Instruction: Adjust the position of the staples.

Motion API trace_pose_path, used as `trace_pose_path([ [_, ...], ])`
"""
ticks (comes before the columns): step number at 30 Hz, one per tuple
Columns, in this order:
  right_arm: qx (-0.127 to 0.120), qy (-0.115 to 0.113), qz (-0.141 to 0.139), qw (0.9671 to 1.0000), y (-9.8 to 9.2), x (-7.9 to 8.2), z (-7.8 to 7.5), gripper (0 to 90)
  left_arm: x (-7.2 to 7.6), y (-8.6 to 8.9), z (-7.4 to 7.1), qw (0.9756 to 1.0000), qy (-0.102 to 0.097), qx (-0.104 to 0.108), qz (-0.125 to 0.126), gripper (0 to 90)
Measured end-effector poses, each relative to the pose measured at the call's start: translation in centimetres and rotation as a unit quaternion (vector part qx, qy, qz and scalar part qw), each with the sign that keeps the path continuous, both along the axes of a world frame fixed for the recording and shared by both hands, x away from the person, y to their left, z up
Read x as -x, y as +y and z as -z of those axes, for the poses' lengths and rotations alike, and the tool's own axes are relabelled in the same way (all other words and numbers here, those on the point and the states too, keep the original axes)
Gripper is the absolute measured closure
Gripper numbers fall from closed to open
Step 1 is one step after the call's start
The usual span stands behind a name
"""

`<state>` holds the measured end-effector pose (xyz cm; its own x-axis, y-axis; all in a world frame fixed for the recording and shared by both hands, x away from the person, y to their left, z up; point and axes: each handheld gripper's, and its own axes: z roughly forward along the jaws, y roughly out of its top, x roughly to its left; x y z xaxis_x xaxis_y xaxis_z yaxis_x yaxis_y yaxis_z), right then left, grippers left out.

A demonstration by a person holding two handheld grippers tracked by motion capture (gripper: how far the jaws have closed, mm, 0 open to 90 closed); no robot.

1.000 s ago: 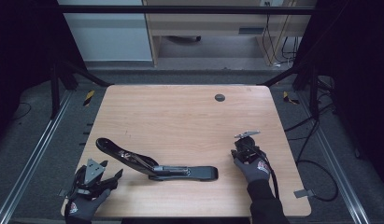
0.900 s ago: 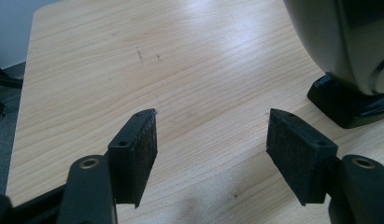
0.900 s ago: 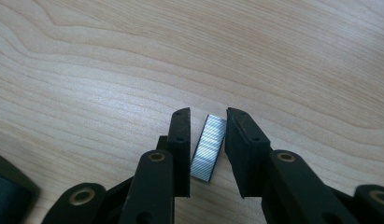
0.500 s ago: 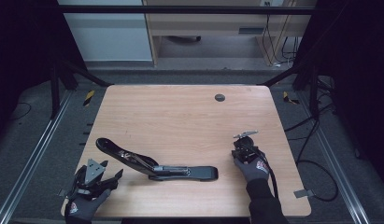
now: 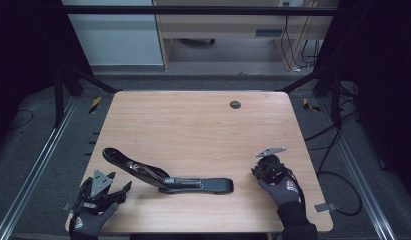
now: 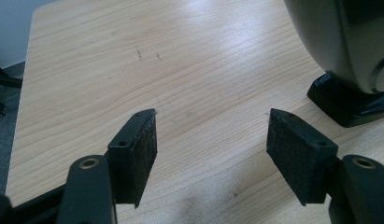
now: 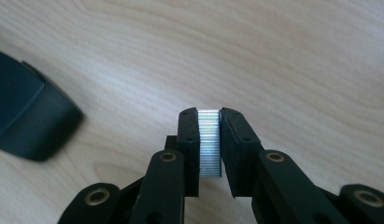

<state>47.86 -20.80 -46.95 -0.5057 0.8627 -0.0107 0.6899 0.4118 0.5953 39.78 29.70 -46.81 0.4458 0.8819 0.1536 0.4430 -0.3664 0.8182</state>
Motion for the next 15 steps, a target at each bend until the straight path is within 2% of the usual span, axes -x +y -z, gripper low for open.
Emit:
trace_pose_path([
  [6, -0.004, 0.014, -0.012, 0.9998, -0.9, 1.4, 0.7, 78.5, 0.0, 0.0, 0.0, 1.0, 0.0, 0.0, -0.001, 33.2],
  [8, 0.003, 0.008, -0.024, 0.9997, -1.2, 1.6, 1.1, 78.5, 0.0, -0.1, 0.1, 1.0, 0.001, 0.001, -0.002, 33.2],
  [15, 0.011, 0.004, -0.028, 0.9996, -1.3, 2.0, 1.6, 78.3, 0.0, 0.0, 0.1, 1.0, 0.002, -0.001, 0.0, 33.2],
])
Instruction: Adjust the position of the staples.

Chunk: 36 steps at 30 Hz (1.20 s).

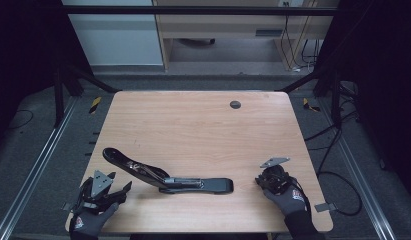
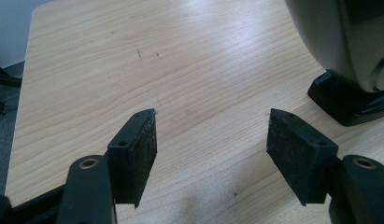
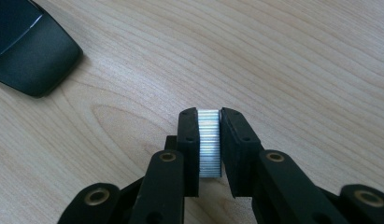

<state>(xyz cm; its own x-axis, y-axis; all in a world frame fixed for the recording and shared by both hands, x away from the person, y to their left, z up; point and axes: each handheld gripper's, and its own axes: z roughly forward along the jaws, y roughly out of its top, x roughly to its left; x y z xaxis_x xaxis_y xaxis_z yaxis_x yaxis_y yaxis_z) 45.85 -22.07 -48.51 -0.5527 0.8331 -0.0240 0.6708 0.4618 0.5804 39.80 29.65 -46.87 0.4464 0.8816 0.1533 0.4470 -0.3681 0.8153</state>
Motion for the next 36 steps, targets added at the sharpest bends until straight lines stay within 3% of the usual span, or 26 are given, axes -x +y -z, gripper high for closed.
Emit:
trace_pose_path([
  [6, -0.005, 0.002, -0.004, 1.0, 0.03, 0.19, -0.01, 76.4, 0.0, 0.02, -0.01, 1.0, 0.0, 0.001, 0.0, 33.1],
  [11, -0.021, 0.003, 0.014, 0.9997, -0.16, 0.43, -0.57, 74.5, 0.01, -0.03, 0.0, 1.0, 0.0, 0.0, 0.001, 33.0],
  [12, -0.015, -0.006, 0.012, 0.9998, -0.35, 0.41, -0.59, 74.5, 0.02, -0.03, -0.01, 1.0, 0.0, 0.0, 0.001, 33.0],
  [17, -0.028, 0.005, 0.025, 0.9993, -0.41, 0.59, -0.76, 74.2, 0.0, -0.04, 0.01, 1.0, 0.0, -0.001, 0.002, 33.0],
  [36, -0.016, 0.013, 0.021, 0.9996, 0.11, 0.16, -0.52, 78.5, -0.02, -0.05, 0.02, 1.0, 0.001, -0.002, 0.003, 32.9],
])
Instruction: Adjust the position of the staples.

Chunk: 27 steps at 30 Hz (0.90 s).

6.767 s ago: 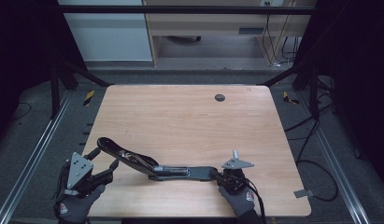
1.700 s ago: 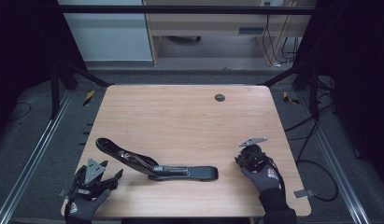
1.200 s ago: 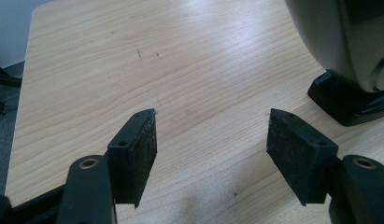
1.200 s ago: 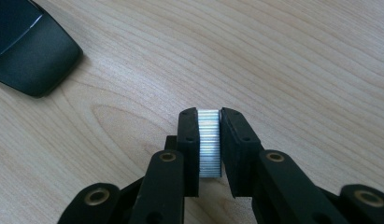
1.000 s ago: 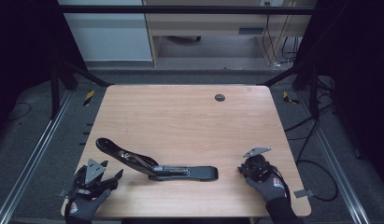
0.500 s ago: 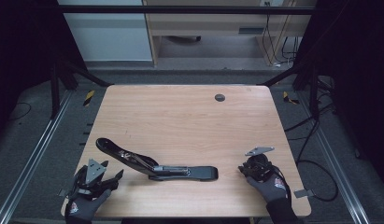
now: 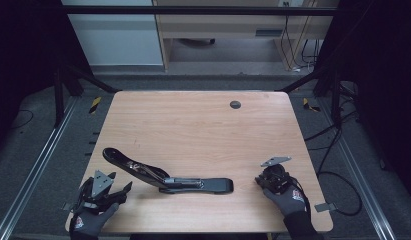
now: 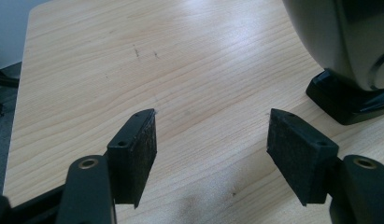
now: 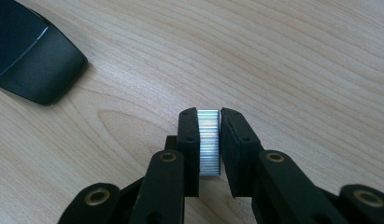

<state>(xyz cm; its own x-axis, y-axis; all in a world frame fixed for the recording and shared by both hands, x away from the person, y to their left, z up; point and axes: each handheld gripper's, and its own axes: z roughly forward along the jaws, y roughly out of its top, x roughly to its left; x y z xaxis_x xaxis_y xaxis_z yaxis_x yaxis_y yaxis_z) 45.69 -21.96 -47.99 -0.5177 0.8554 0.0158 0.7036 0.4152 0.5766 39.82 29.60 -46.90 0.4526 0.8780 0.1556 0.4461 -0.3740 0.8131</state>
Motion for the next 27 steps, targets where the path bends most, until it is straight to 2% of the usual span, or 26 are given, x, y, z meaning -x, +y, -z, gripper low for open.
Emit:
trace_pose_path([
  [3, 0.001, -0.012, -0.007, 0.9999, -0.2, 0.0, -0.2, 78.5, 0.0, 0.0, 0.0, 1.0, 0.0, 0.0, 0.0, 32.9],
  [5, -0.007, -0.012, -0.004, 0.9999, -0.1, 0.2, -0.5, 78.5, 0.0, 0.0, 0.0, 1.0, 0.0, 0.001, 0.0, 32.9],
  [6, -0.004, -0.021, -0.013, 0.9997, -0.3, 0.1, -0.5, 78.5, 0.0, 0.0, 0.0, 1.0, 0.0, 0.0, 0.0, 32.9],
  [8, -0.01, -0.019, -0.01, 0.9997, -0.2, 0.2, -0.8, 78.6, 0.0, 0.1, 0.0, 1.0, 0.0, 0.002, 0.0, 32.9],
  [12, -0.012, -0.038, -0.024, 0.9989, -0.4, 0.3, -1.3, 78.6, 0.0, 0.1, 0.0, 1.0, 0.002, 0.004, 0.001, 32.9],
  [14, -0.014, -0.038, -0.026, 0.9988, -0.5, 0.4, -1.6, 78.6, 0.0, 0.1, 0.0, 1.0, 0.002, 0.005, 0.0, 32.9],
  [15, -0.022, -0.046, -0.029, 0.9983, -0.5, 0.4, -2.0, 78.6, 0.0, 0.2, 0.1, 1.0, 0.002, 0.006, 0.0, 32.8],
  [22, -0.03, -0.061, -0.05, 0.9964, -0.2, 0.5, -3.5, 78.6, -0.1, 0.2, 0.1, 1.0, 0.003, 0.006, 0.0, 32.8],
  [27, -0.043, -0.076, -0.078, 0.9932, 0.6, 0.7, -5.2, 78.6, -0.1, 0.2, 0.1, 1.0, 0.004, 0.006, 0.0, 32.8],
])
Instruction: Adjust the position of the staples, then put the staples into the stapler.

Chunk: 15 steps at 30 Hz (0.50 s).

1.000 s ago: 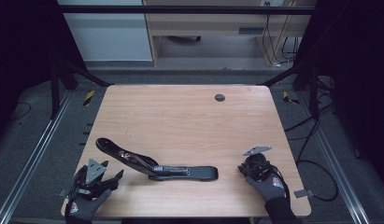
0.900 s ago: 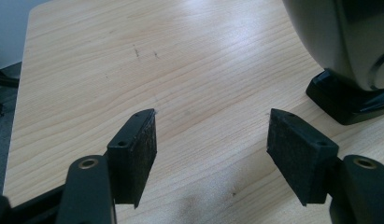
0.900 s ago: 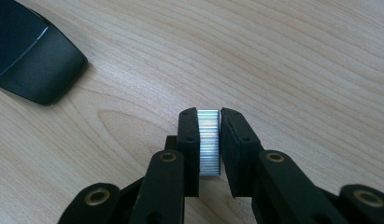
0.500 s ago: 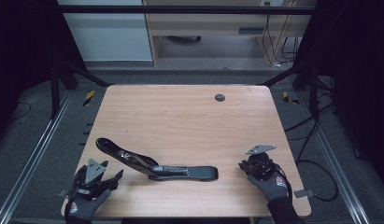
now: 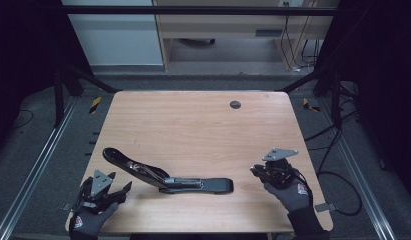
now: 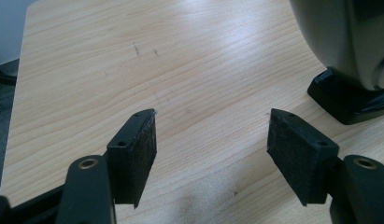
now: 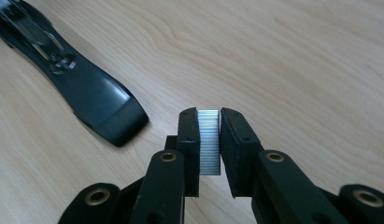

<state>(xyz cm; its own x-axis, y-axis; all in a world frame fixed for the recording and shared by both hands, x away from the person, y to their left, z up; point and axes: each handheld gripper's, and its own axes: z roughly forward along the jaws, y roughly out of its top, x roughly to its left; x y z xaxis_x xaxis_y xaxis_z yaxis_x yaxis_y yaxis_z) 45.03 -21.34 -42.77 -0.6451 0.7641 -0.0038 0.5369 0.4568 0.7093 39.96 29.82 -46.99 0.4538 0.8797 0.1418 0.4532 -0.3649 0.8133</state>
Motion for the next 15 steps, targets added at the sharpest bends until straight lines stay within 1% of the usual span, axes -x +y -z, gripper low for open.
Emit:
trace_pose_path([
  [3, -0.007, -0.014, -0.022, 0.9996, 0.6, 0.0, -1.0, 78.6, 0.0, 0.0, 0.0, 1.0, 0.0, -0.001, 0.0, 32.7],
  [4, -0.012, -0.013, -0.026, 0.9995, 1.0, 0.1, -1.4, 78.6, 0.0, 0.0, 0.0, 1.0, 0.001, -0.001, 0.0, 32.7],
  [7, -0.012, -0.018, -0.04, 0.999, 1.7, 0.0, -2.0, 78.6, 0.0, 0.0, 0.0, 1.0, 0.001, -0.001, 0.0, 32.7],
  [12, -0.016, -0.025, -0.057, 0.998, 2.6, -0.1, -2.5, 78.6, -0.1, 0.0, 0.1, 1.0, 0.002, -0.002, 0.001, 32.7],
  [15, -0.016, -0.026, -0.068, 0.9972, 3.2, -0.2, -2.7, 78.6, -0.1, 0.0, 0.1, 1.0, 0.001, 0.0, 0.0, 32.7],
])
